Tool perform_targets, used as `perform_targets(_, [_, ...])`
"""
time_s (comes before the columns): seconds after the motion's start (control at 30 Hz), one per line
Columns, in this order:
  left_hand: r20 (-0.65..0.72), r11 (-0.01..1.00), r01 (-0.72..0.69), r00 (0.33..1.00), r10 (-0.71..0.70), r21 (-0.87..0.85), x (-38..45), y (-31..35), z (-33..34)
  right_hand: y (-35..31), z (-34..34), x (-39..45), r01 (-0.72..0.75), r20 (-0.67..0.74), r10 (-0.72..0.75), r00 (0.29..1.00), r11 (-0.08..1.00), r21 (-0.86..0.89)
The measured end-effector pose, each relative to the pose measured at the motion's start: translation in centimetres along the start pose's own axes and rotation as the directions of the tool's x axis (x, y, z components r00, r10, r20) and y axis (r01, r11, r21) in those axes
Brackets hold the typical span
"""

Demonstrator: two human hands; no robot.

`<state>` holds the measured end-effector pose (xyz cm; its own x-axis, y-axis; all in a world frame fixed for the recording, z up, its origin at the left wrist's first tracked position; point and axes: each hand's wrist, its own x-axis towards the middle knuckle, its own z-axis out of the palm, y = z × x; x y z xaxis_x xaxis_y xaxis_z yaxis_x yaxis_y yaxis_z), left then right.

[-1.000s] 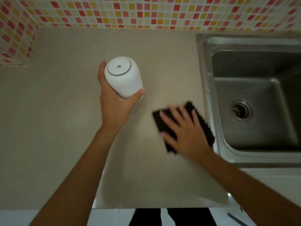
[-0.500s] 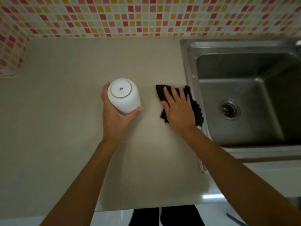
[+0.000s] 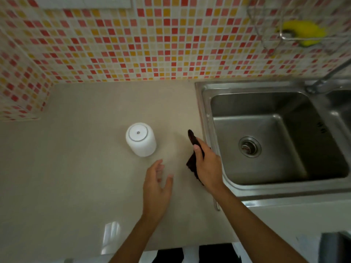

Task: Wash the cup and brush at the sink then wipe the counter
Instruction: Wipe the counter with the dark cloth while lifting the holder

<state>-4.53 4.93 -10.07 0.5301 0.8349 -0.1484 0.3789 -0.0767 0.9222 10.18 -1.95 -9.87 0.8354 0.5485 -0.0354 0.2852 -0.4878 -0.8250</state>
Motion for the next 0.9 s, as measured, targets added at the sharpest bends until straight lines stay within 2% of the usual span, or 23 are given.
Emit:
perform_targets(0.1, [0.273,0.997,-0.009,0.962,0.029,-0.073,2.1,4.6,3.0,-0.5,-2.2,1.4,-0.098,-0.024,0.105,0.994,0.971,0.217])
perform_targets(0.17, [0.457,0.975,0.139,0.888,-0.046,-0.171,3.7,7.8,5.0,-0.5,-4.0,2.5,-0.177,-0.002,0.190,0.982,0.916,0.361])
perform_targets(0.23, [0.581,0.957,0.220,0.811,-0.071,-0.190,4.4,10.7,7.0,-0.6,-6.4,3.2,-0.215,-0.006,0.243,0.970,0.867,0.450])
perform_targets(0.27, [0.603,0.968,0.185,0.796,-0.048,-0.167,4.6,11.8,8.1,-0.8,-7.8,3.6,-0.222,-0.009,0.255,0.967,0.857,0.465])
perform_targets(0.37, [0.605,0.992,0.084,0.796,-0.012,-0.091,4.5,14.9,11.1,-1.1,-12.4,5.0,-0.285,0.026,0.312,0.950,0.826,0.486])
perform_targets(0.47, [0.600,0.995,0.017,0.799,0.046,-0.100,4.2,18.3,14.0,-0.3,-17.8,6.6,-0.362,0.139,0.345,0.928,0.750,0.553])
perform_targets(0.53, [0.620,0.996,-0.037,0.781,0.079,-0.081,4.1,21.2,15.5,0.7,-21.5,8.1,-0.371,0.209,0.307,0.928,0.724,0.582])
perform_targets(0.67, [0.689,0.976,-0.211,0.715,0.115,0.057,4.3,26.5,18.4,2.2,-29.0,11.2,-0.389,0.394,0.208,0.895,0.797,0.462])
perform_targets(0.73, [0.676,0.963,-0.256,0.725,0.131,0.088,4.4,28.9,19.9,2.6,-32.3,12.5,-0.380,0.470,0.130,0.873,0.785,0.489])
perform_targets(0.8, [0.627,0.965,-0.249,0.765,0.147,0.078,4.5,31.3,21.1,2.6,-35.5,13.4,-0.341,0.455,0.065,0.888,0.757,0.558])
perform_targets(0.9, [0.548,0.962,-0.273,0.806,0.226,0.005,4.9,34.3,22.3,2.8,-40.0,14.9,-0.233,0.352,-0.001,0.936,0.748,0.621])
